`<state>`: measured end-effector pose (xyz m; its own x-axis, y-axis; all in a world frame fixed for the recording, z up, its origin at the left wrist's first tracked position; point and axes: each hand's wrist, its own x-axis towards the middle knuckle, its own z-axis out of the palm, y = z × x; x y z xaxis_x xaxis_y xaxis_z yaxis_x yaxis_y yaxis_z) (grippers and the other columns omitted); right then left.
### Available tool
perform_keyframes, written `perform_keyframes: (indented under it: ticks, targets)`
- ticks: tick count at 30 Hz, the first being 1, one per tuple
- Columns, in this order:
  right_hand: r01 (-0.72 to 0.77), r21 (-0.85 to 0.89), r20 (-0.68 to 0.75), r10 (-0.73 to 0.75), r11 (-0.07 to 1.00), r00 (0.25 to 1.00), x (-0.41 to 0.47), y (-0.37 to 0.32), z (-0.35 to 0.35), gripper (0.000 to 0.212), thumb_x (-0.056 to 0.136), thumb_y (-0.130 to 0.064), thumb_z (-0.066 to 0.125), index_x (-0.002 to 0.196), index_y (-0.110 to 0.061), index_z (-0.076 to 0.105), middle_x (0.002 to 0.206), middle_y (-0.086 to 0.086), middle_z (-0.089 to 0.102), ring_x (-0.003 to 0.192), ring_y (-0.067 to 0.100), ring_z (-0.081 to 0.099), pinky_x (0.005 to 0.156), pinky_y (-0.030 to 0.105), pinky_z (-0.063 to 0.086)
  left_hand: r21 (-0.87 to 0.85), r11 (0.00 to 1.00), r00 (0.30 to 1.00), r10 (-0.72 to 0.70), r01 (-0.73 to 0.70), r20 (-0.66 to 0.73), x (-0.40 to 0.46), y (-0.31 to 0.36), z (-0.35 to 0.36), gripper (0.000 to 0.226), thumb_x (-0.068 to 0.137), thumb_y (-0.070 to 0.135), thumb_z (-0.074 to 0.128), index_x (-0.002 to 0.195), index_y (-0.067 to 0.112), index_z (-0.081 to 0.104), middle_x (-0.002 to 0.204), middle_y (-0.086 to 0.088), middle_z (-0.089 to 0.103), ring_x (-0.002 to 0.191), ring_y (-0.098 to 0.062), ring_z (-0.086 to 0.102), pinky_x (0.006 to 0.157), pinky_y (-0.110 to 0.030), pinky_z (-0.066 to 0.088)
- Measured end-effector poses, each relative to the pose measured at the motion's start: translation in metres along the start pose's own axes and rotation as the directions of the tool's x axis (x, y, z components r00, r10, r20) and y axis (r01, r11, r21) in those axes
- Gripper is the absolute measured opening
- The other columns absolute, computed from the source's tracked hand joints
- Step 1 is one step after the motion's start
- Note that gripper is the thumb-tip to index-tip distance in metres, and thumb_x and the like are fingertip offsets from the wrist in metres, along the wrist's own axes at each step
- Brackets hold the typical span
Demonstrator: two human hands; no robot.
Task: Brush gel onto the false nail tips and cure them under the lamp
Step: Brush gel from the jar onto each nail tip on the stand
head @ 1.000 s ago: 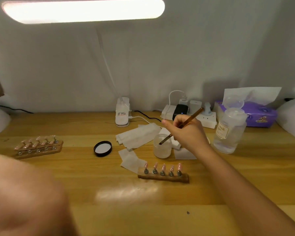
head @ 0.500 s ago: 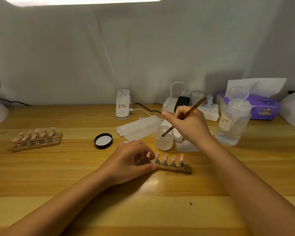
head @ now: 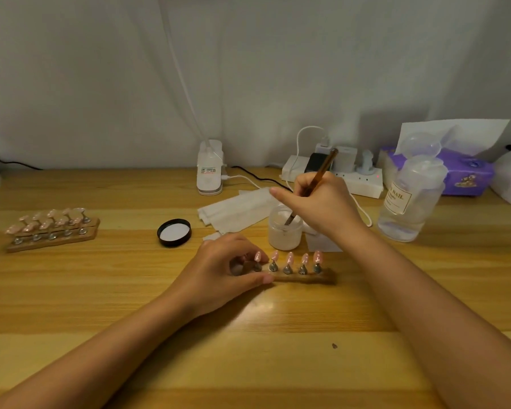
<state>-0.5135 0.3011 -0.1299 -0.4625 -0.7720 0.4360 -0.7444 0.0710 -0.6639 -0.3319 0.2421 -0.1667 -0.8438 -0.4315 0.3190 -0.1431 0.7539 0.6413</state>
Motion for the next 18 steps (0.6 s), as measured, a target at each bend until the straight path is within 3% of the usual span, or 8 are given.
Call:
perform_keyframes:
  ticks: [7, 11, 15, 18]
  targets:
    - [0.006, -0.017, 0.018, -0.006, 1.0, 1.0, -0.001, -0.002, -0.001, 0.042, 0.082, -0.041, 0.064, 0.051, -0.022, 0.044, 0.048, -0.009, 0.045, 0.049, 0.003, 0.045, 0.053, 0.022, 0.036, -0.103, 0.993, 0.999, -0.052, 0.051, -0.007, -0.002, 0.0, -0.002, 0.03, 0.067, 0.034, 0.071, 0.093, 0.019, 0.071, 0.086, 0.008, 0.063, 0.083, -0.002, 0.055, 0.069, -0.009, 0.041]
    - [0.028, -0.047, 0.018, -0.028, 0.998, 0.999, -0.003, -0.004, -0.001, 0.041, 0.084, -0.04, 0.062, 0.052, -0.022, 0.045, 0.049, -0.009, 0.045, 0.051, 0.004, 0.046, 0.054, 0.024, 0.039, -0.148, 0.987, 0.998, -0.069, 0.068, -0.002, -0.002, 0.0, -0.002, 0.029, 0.068, 0.034, 0.07, 0.091, 0.018, 0.072, 0.085, 0.004, 0.065, 0.08, -0.01, 0.058, 0.072, -0.022, 0.047]
    - [-0.042, 0.135, -0.084, 0.053, 0.99, 0.995, 0.001, -0.005, -0.012, 0.04, 0.085, -0.034, 0.062, 0.051, -0.019, 0.05, 0.045, -0.009, 0.047, 0.048, 0.006, 0.05, 0.059, 0.027, 0.048, -0.207, 0.975, 0.996, -0.086, 0.084, 0.001, -0.003, 0.0, -0.003, 0.015, 0.072, 0.025, 0.072, 0.087, 0.023, 0.071, 0.084, 0.006, 0.065, 0.08, -0.01, 0.058, 0.075, -0.03, 0.048]
    - [-0.15, 0.295, -0.165, 0.205, 0.944, 0.965, 0.006, -0.003, -0.024, 0.039, 0.087, -0.032, 0.06, 0.053, -0.015, 0.053, 0.042, -0.01, 0.05, 0.038, -0.002, 0.049, 0.044, 0.01, 0.042, -0.223, 0.971, 0.996, -0.084, 0.083, 0.004, -0.003, 0.0, -0.003, 0.014, 0.075, 0.014, 0.072, 0.086, 0.022, 0.072, 0.084, 0.005, 0.066, 0.082, -0.012, 0.059, 0.078, -0.036, 0.05]
